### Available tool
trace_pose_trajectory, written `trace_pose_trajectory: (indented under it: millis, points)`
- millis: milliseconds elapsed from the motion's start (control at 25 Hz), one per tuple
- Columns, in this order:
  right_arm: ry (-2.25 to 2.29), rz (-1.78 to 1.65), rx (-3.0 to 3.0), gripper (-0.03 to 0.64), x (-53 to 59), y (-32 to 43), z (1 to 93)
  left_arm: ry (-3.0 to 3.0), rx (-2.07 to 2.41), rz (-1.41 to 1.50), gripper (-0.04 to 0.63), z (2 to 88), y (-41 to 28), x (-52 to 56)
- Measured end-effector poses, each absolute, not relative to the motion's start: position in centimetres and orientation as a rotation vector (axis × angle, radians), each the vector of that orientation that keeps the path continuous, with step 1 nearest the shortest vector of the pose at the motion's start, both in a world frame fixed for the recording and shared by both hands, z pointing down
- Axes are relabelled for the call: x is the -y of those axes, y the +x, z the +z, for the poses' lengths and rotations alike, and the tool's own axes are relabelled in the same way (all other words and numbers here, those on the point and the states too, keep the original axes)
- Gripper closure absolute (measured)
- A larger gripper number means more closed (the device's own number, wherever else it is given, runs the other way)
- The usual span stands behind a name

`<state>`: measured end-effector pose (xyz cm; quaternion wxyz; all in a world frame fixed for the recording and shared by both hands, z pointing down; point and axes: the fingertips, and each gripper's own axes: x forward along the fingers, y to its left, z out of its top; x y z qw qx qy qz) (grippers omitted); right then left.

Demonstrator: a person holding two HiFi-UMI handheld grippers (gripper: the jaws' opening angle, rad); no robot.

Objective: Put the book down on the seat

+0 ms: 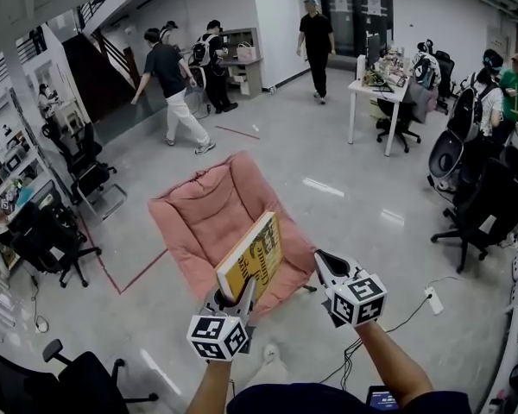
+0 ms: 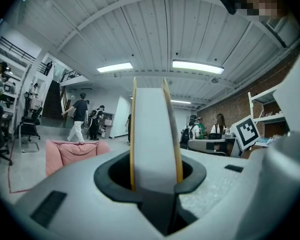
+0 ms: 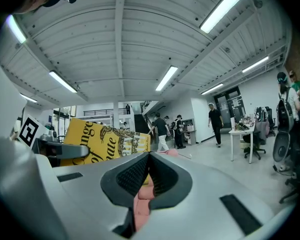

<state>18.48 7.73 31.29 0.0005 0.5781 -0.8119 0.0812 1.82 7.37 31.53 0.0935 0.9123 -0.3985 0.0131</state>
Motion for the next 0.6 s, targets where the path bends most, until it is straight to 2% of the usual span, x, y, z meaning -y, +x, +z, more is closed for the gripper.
trace_pose_trajectory:
  millis: [600]
  points:
    - [1.813, 0.302, 2.530, 0.598, -0.2, 19.5, 32.4, 2.669, 1.206, 0.031, 0.449, 31.9, 1.8, 0.8]
